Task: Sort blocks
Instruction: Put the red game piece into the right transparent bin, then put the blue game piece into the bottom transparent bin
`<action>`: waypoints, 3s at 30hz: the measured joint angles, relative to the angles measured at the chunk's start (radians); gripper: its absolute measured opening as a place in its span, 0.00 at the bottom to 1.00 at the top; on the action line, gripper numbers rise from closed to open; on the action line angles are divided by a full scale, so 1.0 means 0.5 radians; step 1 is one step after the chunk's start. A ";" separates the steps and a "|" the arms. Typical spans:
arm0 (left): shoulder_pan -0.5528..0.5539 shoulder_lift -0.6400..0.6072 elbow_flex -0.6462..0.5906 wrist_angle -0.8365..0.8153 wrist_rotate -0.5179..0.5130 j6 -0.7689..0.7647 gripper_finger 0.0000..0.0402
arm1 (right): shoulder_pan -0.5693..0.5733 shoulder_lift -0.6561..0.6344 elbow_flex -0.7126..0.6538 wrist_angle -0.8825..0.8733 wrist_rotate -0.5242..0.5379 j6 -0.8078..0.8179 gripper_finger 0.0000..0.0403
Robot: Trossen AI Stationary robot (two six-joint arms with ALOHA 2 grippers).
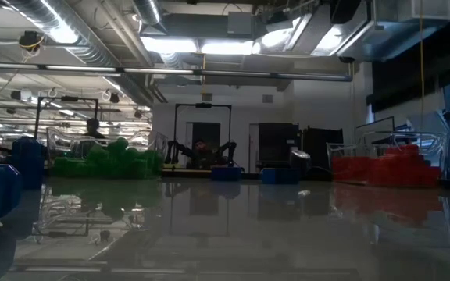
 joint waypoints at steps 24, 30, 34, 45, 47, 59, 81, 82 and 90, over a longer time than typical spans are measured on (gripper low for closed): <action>0.092 -0.097 0.023 -0.043 -0.047 0.150 0.46 | -0.035 -0.012 0.016 -0.043 0.248 -0.038 0.31; 0.223 -0.381 0.016 -0.238 -0.313 0.328 0.51 | -0.051 -0.101 0.130 -0.042 0.864 -0.355 0.31; 0.343 -0.466 -0.107 -0.104 -0.309 0.395 0.50 | -0.182 -0.165 0.181 -0.047 1.192 -0.591 0.31; 0.674 -0.485 -0.428 0.208 0.147 0.235 0.50 | -1.047 -0.442 0.187 -1.298 1.230 -0.089 0.31; 0.678 -0.485 -0.457 0.196 0.150 0.229 0.49 | -1.237 -0.470 0.187 -1.581 1.069 0.160 0.31; 0.662 -0.489 -0.553 0.152 0.150 0.320 0.49 | -2.162 -0.479 0.186 -2.586 0.086 1.220 0.31; 0.662 -0.489 -0.552 0.123 0.149 0.329 0.49 | -2.589 -0.478 0.186 -2.816 -0.340 1.677 0.58; 0.661 -0.489 -0.552 0.122 0.150 0.327 0.49 | -2.589 -0.478 0.186 -2.817 -0.324 1.677 0.62; 0.661 -0.489 -0.552 0.121 0.149 0.323 0.49 | -2.562 -0.486 0.245 -2.881 -0.345 1.601 0.78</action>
